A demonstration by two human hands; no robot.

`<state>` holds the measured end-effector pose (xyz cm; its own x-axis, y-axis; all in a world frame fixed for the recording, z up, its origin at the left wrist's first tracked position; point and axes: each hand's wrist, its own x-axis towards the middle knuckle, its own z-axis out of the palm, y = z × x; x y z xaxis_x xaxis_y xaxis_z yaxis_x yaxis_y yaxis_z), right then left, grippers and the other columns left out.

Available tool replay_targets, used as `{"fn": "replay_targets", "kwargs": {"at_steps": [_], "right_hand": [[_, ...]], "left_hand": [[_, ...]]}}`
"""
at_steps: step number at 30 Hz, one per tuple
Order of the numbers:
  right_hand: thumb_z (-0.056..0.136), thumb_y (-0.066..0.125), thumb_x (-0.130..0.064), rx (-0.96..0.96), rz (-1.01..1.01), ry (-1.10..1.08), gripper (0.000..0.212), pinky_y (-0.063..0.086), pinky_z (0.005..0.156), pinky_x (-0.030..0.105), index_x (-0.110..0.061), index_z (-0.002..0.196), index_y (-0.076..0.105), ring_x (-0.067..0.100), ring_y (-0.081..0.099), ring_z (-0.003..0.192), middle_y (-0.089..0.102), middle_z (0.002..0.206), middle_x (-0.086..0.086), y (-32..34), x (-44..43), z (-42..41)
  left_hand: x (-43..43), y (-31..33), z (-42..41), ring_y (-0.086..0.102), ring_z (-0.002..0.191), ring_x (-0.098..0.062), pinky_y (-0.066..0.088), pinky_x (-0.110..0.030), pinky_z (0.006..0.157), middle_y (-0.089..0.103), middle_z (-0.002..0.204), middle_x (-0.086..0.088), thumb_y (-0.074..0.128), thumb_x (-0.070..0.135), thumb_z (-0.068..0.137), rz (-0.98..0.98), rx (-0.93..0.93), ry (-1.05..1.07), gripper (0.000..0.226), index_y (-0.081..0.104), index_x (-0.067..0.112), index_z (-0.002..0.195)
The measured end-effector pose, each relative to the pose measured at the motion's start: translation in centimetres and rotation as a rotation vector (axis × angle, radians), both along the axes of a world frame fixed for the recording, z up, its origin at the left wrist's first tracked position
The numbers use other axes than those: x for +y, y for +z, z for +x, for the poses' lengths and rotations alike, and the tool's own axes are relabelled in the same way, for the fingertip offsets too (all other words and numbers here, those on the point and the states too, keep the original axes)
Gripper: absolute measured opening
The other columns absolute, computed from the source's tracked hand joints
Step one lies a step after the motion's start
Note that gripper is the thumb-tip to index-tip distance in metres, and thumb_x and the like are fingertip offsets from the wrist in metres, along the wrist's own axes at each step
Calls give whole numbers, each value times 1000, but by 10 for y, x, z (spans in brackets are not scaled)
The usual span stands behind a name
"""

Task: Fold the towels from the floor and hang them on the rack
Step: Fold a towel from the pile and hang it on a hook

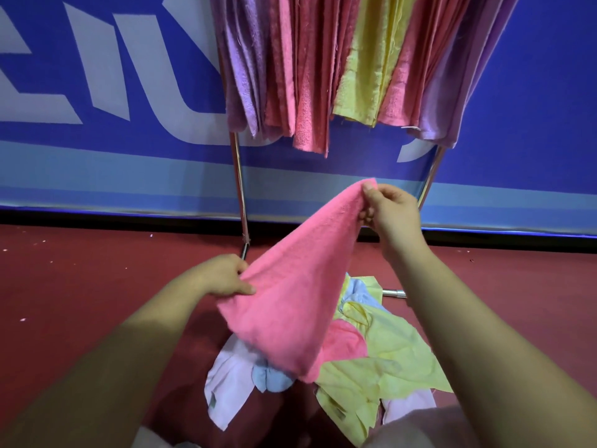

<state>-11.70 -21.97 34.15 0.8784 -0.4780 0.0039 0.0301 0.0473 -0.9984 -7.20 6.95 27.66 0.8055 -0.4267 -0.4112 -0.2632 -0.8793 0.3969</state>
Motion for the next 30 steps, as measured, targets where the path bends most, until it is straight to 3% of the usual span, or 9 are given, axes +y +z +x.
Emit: {"fn": "replay_targets", "kwargs": {"at_steps": [3,6,9,12,16,18,24,28,30], "right_hand": [[96,62,-21,17,-107,-47,28,54,66,43,-14,69,66,17,55,54,56,49,-5,-6,-11,-1],[90,65,-14,29,-184,-48,14,58,68,51,-11,78,71,19,59,59,64,57,0,-10,-6,-4],[89,68,-10,6,-232,-29,5,58,63,43,-5,90,69,14,61,56,66,64,5,-8,2,-8],[92,66,-8,-2,-254,21,8,53,59,35,0,94,66,15,61,56,67,65,4,-8,5,-12],[93,66,-11,0,-312,108,8,54,62,36,-4,88,68,18,65,60,70,68,7,-9,10,-16],[92,67,-10,-13,-348,151,7,53,61,37,-7,86,68,16,62,57,67,65,6,-9,14,-16],[93,61,0,-61,-438,369,17,46,54,30,-16,87,62,19,53,50,57,61,8,-4,30,-24],[94,49,11,-50,-374,526,25,55,59,31,-7,88,67,16,60,55,65,67,5,-4,42,-27],[96,53,2,-33,-345,573,17,58,65,33,-4,94,70,14,62,61,67,70,2,-3,45,-29]], "left_hand": [[3,4,3,56,63,-9,42,-21,57,65,71,4,75,29,85,-144,-81,70,18,66,21,71],[-15,22,-6,51,59,-7,39,-25,57,62,67,3,77,32,83,-483,-109,158,27,67,8,84],[-30,40,-17,57,62,-12,42,-24,60,69,68,-12,77,22,84,-840,23,268,25,60,13,99],[-34,53,-26,60,77,-22,45,-33,73,70,85,-24,72,14,88,-1022,146,246,21,60,22,102],[-39,61,-34,66,91,-12,54,-24,85,72,100,-10,59,-13,88,-1019,248,77,29,61,6,110],[-42,60,-38,67,91,-11,56,-23,80,72,101,-11,56,-19,87,-960,241,22,38,64,7,114],[-51,60,-40,65,63,-11,53,-21,63,69,67,-10,67,5,90,-863,-7,119,8,73,8,86],[-50,62,-37,61,56,-10,45,-17,54,72,65,-13,69,13,90,-852,-40,148,14,69,4,80],[-49,61,-36,59,56,-11,42,-18,53,71,63,-13,69,15,91,-847,-56,156,15,69,6,78]]}}
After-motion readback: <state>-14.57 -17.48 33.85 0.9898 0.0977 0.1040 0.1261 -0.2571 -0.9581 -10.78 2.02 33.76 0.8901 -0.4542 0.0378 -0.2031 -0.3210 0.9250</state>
